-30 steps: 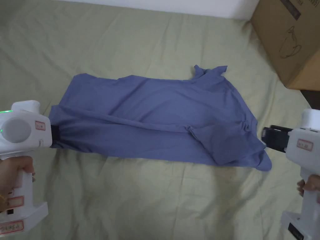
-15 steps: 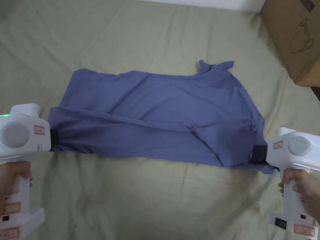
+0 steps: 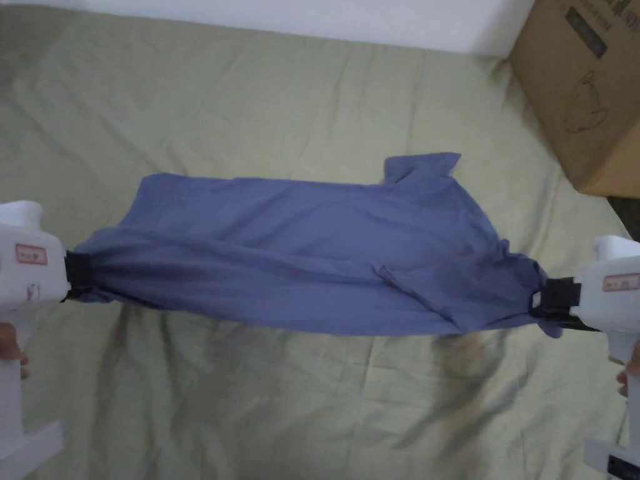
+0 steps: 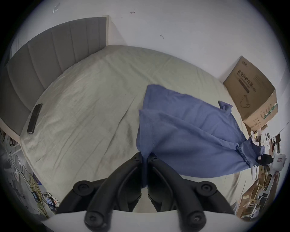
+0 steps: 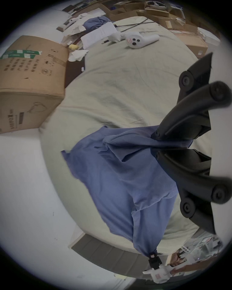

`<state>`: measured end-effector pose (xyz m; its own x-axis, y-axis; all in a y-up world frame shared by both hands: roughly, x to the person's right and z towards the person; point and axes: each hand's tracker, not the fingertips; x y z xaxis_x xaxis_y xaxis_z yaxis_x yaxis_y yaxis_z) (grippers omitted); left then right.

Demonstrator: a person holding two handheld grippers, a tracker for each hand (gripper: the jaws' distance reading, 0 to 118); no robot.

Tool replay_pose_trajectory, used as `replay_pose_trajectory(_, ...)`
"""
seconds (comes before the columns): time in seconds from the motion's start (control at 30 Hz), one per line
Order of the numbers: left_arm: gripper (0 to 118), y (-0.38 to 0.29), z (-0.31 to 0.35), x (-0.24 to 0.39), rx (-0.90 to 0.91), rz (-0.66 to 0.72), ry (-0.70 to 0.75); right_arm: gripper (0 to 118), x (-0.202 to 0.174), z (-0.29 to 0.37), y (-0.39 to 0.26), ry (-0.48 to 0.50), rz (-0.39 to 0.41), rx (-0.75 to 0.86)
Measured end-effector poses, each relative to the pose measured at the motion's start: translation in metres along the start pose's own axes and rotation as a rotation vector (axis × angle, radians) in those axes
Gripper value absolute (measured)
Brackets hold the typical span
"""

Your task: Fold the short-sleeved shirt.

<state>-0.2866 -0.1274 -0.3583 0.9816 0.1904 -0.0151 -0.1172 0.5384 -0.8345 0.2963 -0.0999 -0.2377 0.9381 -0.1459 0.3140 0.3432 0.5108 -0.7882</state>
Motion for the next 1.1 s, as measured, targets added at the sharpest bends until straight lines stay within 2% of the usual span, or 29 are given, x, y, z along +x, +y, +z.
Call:
replay_pose_trajectory(0.07,4,-0.016,0.018,-0.013,0.010,0.010,0.004,9,0.000,0.018,-0.017,0.018,0.025,0.011)
replay_pose_trajectory(0.17,4,-0.048,0.033,-0.034,-0.008,0.044,0.003,9,0.005,0.033,-0.056,0.038,0.013,0.004)
replay_pose_trajectory(0.4,5,-0.124,0.022,-0.052,-0.144,0.035,0.091,9,0.002,0.011,-0.138,0.022,-0.020,-0.108)
replay_pose_trajectory(0.43,12,-0.129,0.021,-0.052,-0.145,0.047,0.101,9,0.001,0.010,-0.143,0.010,-0.022,-0.102)
replay_pose_trajectory(0.47,27,-0.131,0.021,-0.053,-0.145,0.048,0.118,9,0.003,0.009,-0.145,-0.004,-0.025,-0.090)
replay_pose_trajectory(0.5,54,-0.132,0.022,-0.054,-0.141,0.044,0.141,11,0.004,0.010,-0.144,-0.005,-0.033,-0.084)
replay_pose_trajectory(0.53,88,-0.131,0.025,-0.054,-0.130,0.042,0.148,29,0.004,0.013,-0.142,-0.013,-0.045,-0.075)
replay_pose_trajectory(0.57,102,-0.128,0.030,-0.054,-0.116,0.040,0.151,55,0.003,0.018,-0.138,-0.041,-0.046,-0.060)
replay_pose_trajectory(0.6,105,-0.122,0.039,-0.053,-0.058,0.043,0.140,89,0.001,0.025,-0.131,-0.077,-0.018,-0.027)
replay_pose_trajectory(0.63,105,-0.115,0.047,-0.052,-0.014,0.047,0.128,111,-0.002,0.033,-0.126,-0.113,0.009,0.019)
replay_pose_trajectory(0.7,105,-0.096,0.068,-0.043,0.075,0.049,0.115,111,-0.009,0.058,-0.112,-0.177,0.050,0.173)
replay_pose_trajectory(0.77,105,-0.082,0.092,-0.029,0.257,0.027,0.108,111,-0.019,0.083,-0.097,-0.194,0.063,0.293)
replay_pose_trajectory(0.97,104,-0.057,0.149,0.036,0.696,-0.163,0.149,113,-0.058,0.149,-0.076,-0.109,0.065,0.703)
replay_pose_trajectory(1.1,99,-0.057,0.160,0.073,0.812,-0.246,0.105,113,-0.086,0.168,-0.076,-0.078,0.102,0.840)
